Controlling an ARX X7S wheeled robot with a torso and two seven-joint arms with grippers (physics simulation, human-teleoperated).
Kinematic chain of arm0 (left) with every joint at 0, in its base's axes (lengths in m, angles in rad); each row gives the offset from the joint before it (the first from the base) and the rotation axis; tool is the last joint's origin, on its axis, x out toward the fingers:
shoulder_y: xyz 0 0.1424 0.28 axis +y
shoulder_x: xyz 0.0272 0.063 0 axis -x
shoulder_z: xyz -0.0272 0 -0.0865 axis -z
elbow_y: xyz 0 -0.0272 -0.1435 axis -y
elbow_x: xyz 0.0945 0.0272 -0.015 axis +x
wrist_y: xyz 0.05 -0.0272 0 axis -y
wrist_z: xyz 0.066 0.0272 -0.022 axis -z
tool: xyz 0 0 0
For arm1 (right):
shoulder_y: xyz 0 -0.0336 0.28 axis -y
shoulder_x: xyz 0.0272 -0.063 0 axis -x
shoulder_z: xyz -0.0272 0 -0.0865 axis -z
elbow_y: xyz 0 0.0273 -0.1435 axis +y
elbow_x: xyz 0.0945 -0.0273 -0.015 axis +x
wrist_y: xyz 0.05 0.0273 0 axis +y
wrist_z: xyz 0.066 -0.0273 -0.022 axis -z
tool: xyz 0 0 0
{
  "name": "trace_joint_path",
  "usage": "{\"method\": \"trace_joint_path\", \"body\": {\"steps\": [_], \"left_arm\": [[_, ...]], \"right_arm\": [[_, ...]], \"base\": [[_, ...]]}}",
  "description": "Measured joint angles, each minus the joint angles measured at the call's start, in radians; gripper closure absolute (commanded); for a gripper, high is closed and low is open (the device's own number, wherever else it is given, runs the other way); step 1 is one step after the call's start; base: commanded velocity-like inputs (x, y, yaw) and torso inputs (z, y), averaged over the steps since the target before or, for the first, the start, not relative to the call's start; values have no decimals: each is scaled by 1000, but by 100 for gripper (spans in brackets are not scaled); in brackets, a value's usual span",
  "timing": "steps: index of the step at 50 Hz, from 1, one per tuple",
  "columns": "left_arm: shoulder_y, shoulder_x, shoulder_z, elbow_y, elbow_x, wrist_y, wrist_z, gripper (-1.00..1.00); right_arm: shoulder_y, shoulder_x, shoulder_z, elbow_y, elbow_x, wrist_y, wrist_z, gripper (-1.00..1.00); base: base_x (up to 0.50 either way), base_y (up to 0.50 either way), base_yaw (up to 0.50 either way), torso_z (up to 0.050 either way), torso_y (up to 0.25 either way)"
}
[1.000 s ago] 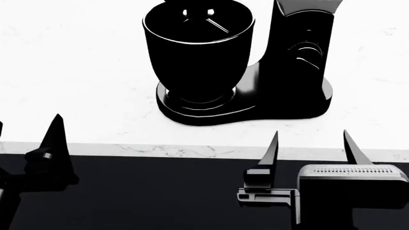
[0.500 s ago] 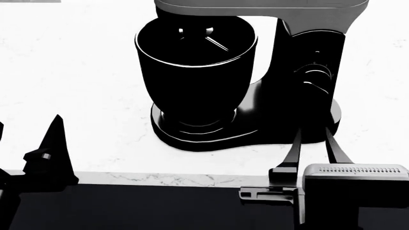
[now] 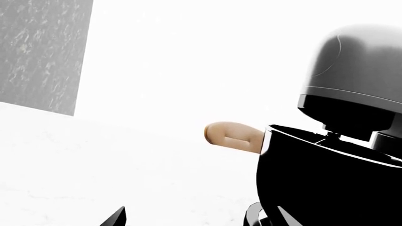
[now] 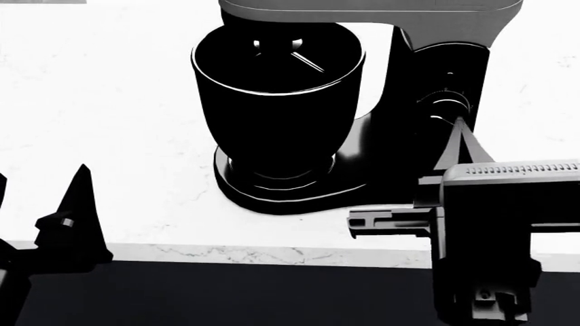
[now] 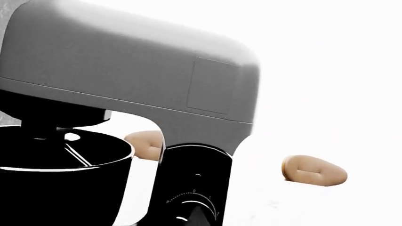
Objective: Open the stand mixer head.
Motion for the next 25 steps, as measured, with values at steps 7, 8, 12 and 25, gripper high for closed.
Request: {"method": "trace_joint_path", "body": {"steps": [7,8,12,25], "left_arm": [[2,-3,2,-6,-3,7,-1,-100],[3,-3,2,-6,-3,7,-1,-100],[5,-6,2,-7,-6,10,-2,-100],[8,-11,5,-7,-15,15,-7,-100]], "right_arm": [[76,14,-16,-5,-2,57,-3,100],[85,15,-19,-3,-2,61,-4,100],[114,20,-30,9,-6,72,-4,100],[185,23,-61,73,-20,80,4,100]], "base": [[0,0,0,0,0],[0,0,0,0,0],[0,0,0,0,0],[0,0,0,0,0]]}}
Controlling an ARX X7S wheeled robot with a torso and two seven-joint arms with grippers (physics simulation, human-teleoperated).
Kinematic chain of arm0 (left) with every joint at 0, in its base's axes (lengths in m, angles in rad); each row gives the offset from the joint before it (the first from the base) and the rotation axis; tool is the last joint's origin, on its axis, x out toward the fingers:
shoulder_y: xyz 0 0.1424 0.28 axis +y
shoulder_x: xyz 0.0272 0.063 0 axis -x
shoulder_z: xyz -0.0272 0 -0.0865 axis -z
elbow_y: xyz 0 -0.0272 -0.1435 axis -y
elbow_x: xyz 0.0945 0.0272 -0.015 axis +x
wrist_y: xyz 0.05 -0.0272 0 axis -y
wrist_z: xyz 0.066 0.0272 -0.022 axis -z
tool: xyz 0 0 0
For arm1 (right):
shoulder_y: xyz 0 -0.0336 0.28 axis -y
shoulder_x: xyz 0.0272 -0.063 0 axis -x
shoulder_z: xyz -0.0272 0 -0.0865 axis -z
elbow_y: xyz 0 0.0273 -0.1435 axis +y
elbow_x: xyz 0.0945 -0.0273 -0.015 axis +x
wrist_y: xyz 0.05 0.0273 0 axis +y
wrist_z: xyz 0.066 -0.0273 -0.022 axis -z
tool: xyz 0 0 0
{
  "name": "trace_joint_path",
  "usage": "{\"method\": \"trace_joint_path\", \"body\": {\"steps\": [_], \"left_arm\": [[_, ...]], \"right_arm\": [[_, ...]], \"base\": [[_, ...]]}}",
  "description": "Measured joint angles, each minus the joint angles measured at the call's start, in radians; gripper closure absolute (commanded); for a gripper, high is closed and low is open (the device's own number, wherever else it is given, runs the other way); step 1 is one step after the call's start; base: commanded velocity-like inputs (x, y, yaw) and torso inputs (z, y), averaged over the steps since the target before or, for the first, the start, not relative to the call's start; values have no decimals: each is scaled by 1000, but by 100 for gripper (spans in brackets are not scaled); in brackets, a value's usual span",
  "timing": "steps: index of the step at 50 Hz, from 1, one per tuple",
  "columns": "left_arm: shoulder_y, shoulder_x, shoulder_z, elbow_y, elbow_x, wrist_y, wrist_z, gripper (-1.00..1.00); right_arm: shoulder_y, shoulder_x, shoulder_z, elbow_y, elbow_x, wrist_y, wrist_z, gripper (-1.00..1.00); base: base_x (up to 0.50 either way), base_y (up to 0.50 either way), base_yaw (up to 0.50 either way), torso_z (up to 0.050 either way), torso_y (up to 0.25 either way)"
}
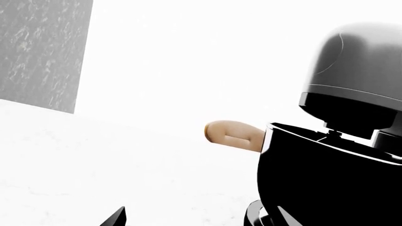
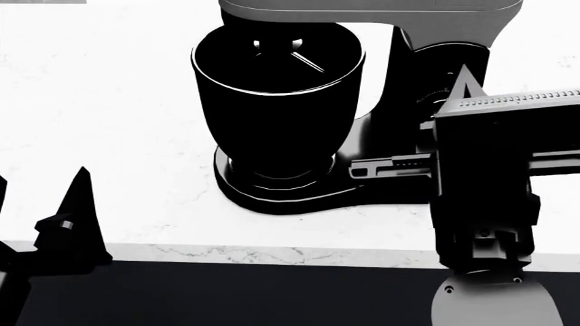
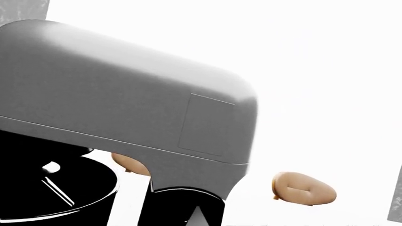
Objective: Open the stand mixer head.
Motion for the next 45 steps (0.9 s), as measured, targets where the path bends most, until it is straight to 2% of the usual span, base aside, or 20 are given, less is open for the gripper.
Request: {"method": "trace_joint_path", "body": {"steps": [45], "left_arm": [[-4,-15,8,-17,-22,24,-23,-100]], "right_arm": [[77,-29,-63,312,-32,-138,37,100]], "base": [[0,0,0,0,0]]}}
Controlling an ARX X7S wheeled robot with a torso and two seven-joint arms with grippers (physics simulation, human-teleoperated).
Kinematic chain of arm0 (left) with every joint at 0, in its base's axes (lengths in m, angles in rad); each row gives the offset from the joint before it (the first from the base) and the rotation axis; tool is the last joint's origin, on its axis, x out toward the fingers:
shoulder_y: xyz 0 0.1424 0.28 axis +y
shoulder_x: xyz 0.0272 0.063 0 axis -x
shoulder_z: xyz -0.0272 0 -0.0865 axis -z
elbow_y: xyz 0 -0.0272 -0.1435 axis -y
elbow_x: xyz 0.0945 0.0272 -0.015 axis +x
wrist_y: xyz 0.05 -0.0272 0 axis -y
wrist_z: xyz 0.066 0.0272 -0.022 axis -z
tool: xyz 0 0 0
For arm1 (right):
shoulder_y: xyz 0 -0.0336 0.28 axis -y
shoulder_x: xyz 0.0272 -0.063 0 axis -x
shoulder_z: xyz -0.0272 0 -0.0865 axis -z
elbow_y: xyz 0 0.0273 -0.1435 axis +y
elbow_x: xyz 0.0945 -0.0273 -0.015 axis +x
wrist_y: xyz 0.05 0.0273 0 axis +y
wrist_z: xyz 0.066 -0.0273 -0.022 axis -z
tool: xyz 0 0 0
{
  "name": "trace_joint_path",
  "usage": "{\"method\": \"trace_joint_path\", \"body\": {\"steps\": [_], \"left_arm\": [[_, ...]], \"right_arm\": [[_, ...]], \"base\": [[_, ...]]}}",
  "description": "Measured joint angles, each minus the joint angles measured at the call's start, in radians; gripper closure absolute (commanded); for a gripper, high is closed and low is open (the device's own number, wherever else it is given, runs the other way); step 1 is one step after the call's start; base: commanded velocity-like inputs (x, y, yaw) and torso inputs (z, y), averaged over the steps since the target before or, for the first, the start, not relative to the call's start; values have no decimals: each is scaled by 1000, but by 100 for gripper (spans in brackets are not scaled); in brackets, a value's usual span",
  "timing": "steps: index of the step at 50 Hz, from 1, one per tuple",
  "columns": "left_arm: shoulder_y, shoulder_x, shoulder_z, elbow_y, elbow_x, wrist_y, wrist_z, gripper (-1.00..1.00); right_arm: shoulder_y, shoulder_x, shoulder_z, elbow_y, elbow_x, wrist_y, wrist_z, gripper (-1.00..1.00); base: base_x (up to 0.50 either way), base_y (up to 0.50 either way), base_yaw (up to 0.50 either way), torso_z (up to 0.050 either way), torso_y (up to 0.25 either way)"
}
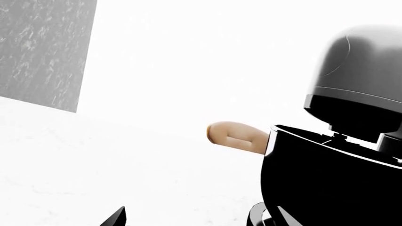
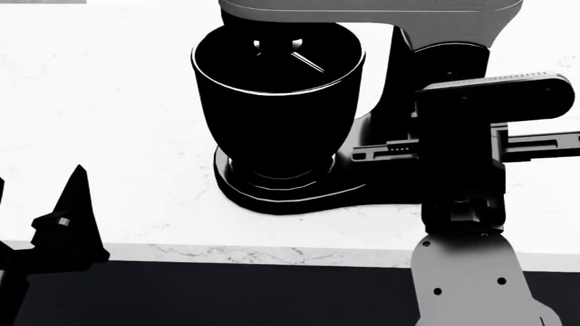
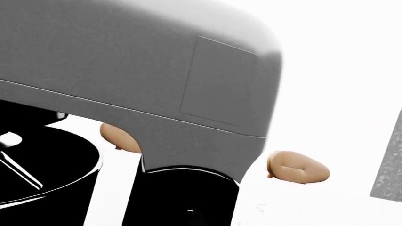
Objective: Open the stand mixer head.
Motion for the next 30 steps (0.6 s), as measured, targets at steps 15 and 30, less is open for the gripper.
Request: {"method": "trace_joint_path", "body": {"steps": [15,30], "left_arm": [[3,-6,1,-3,-10,7,-4,-100],[5,-11,6,-11,-14,17,-7,-100]], "right_arm": [[24,-3,-15,100,-12,-52,10,100],[53,-7,-29,189,-23,-95,19,100]], "base": [[0,0,0,0,0],[0,0,0,0,0]]}}
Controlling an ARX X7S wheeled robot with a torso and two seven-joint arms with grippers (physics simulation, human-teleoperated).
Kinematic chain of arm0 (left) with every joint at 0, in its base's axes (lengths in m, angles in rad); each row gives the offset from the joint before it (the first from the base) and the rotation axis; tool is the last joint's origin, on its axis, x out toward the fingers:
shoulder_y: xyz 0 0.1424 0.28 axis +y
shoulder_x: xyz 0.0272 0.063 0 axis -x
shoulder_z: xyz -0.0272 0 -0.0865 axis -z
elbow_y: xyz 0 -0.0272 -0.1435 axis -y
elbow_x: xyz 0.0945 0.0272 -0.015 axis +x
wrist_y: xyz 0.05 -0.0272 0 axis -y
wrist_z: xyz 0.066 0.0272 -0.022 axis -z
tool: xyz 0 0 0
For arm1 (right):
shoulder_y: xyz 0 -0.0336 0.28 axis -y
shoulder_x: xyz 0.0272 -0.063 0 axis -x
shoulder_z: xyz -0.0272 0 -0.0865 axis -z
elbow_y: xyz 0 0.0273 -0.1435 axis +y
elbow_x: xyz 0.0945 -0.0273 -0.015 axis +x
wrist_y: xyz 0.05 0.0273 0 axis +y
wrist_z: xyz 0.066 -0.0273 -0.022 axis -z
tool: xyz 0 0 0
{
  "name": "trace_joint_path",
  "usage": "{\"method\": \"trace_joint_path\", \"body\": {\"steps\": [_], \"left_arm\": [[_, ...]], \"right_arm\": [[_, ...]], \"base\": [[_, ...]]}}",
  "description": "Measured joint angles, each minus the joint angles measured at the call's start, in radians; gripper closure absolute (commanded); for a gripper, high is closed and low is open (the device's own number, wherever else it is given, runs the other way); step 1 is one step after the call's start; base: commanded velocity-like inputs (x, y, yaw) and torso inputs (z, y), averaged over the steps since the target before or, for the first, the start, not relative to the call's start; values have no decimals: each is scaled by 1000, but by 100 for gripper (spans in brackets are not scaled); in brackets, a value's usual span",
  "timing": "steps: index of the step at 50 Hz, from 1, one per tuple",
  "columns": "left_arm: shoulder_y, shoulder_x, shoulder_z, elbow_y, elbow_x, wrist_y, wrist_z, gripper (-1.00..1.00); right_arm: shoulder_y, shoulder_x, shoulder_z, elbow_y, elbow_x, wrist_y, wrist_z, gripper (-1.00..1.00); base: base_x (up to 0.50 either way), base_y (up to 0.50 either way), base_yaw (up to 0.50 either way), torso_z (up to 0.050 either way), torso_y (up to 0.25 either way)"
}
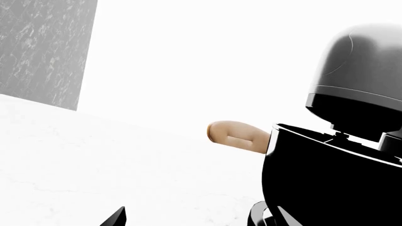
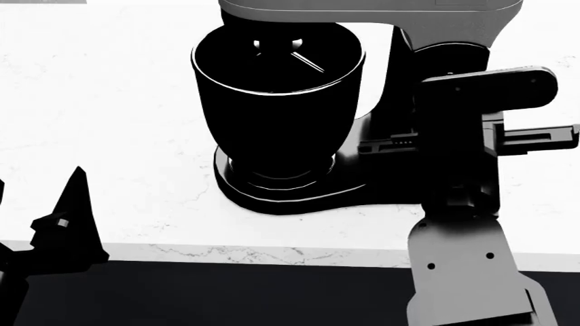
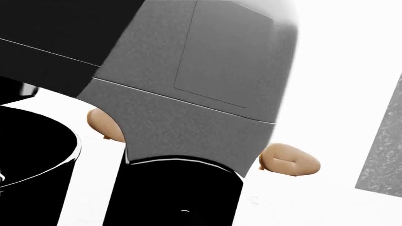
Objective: Open the stand mixer head.
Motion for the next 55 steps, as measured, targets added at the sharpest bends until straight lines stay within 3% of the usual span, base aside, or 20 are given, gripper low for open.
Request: {"method": "trace_joint_path", "body": {"steps": [30,31,45,55], "left_arm": [[5,-11,6,-14,-11,18,-4,-100],[6,-11,6,-15,-11,19,-4,-100],[39,13,9,-90,-37,67,39,-100],[47,12,8,-114,-39,81,42,-100]], "right_arm": [[10,-25,-31,77,-70,-73,40,100],[11,-23,-31,76,-66,-72,38,-100],[-318,36,54,-406,65,10,20,-100],[-479,49,76,-576,102,8,28,-100]], "base": [[2,0,0,0,0],[0,0,0,0,0],[0,0,0,0,0],[0,0,0,0,0]]}}
